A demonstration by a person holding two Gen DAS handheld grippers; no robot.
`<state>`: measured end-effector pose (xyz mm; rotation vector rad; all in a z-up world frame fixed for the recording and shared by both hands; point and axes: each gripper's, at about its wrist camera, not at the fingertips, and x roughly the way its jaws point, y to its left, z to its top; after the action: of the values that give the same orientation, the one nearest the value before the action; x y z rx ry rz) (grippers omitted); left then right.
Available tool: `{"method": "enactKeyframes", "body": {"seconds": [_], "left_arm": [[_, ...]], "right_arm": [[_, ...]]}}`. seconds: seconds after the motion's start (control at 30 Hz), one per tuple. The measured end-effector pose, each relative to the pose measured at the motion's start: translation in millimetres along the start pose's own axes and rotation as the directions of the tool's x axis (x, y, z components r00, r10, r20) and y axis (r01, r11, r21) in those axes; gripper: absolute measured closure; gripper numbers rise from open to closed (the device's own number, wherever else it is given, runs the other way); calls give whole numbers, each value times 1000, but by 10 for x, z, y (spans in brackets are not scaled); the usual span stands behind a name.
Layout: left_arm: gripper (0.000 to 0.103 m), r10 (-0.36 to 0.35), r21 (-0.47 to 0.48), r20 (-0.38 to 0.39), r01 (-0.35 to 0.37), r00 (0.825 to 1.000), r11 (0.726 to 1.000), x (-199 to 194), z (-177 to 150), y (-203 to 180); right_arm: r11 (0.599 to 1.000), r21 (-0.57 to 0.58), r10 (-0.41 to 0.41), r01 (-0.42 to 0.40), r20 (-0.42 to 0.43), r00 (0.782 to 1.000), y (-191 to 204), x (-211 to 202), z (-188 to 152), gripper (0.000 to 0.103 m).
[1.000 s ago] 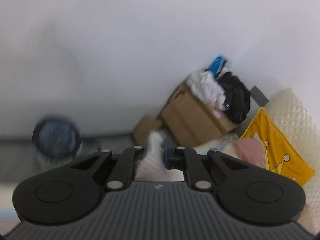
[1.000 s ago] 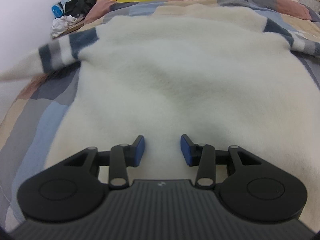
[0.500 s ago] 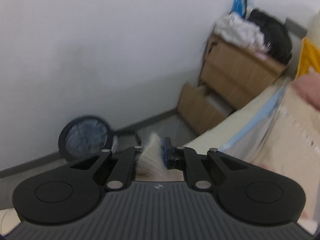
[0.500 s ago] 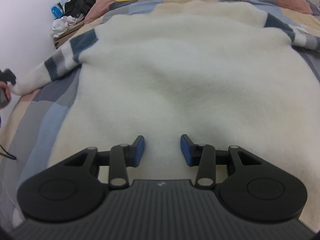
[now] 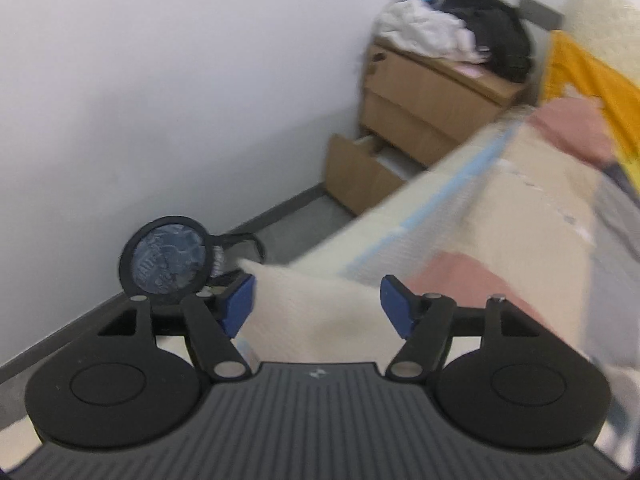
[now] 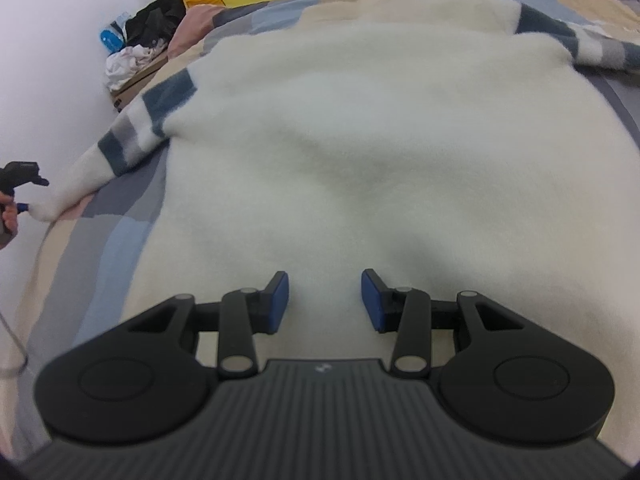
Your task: Fold large clothes
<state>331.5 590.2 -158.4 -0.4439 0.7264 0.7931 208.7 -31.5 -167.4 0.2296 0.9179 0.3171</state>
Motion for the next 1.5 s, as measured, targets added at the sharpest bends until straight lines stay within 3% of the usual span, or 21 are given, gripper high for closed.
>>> {"method": "enactKeyframes", "body": {"seconds": [0.17, 0.27, 0.5, 0.63, 0.77, 0.87, 0.97, 1.1, 1.17, 1.3, 1.4, 1.5], "left_arm": [[30, -118, 57, -11, 118, 993, 991, -719, -350, -254], [30, -202, 61, -42, 205, 978, 977, -1134, -698, -400], [30, -363, 45, -168, 375, 917, 926, -1866, -1779, -739], [30, -440, -74, -239, 436, 865, 897, -2088, -2352, -875], [31, -474, -112, -306, 463, 826, 879, -2278, -2901, -1086], [31, -485, -147, -331, 463, 809, 874, -2384, -3232, -1175], [31, -500, -248, -340, 437, 796, 865, -2422, -3506, -1102], [44, -514, -364, -386, 386, 766, 848, -2395, -3853, -968], [45, -526, -367, -393, 396, 754, 842, -2408, -3947, -941], [49, -516, -359, -415, 387, 749, 850, -2366, -4098, -931], [49, -533, -372, -411, 397, 740, 839, -2321, -4166, -896], [48, -584, -388, -396, 447, 709, 806, -2268, -4194, -889]], "right_arm": [[999, 34, 22, -22, 6, 1000, -43, -111, -8, 59], [999, 31, 42, -42, 19, 999, -34, -191, -29, 59], [988, 25, 154, -153, -5, 988, -78, -384, -124, 58], [984, 12, 177, -177, -10, 984, -88, -486, -196, 58], [987, 5, 162, -162, 9, 987, -156, -581, -231, 58], [987, 44, 157, -158, 8, 987, -254, -600, -242, 58], [983, 94, 159, -159, 3, 987, -325, -565, -227, 58], [992, 61, 107, -107, -2, 994, -327, -469, -227, 58], [992, 79, 100, -98, -18, 995, -391, -438, -246, 58], [986, 121, 117, -112, -30, 993, -459, -433, -266, 59], [987, 118, 113, -109, -32, 993, -460, -436, -274, 59], [988, 116, 104, -100, -32, 994, -458, -435, -286, 60]]}}
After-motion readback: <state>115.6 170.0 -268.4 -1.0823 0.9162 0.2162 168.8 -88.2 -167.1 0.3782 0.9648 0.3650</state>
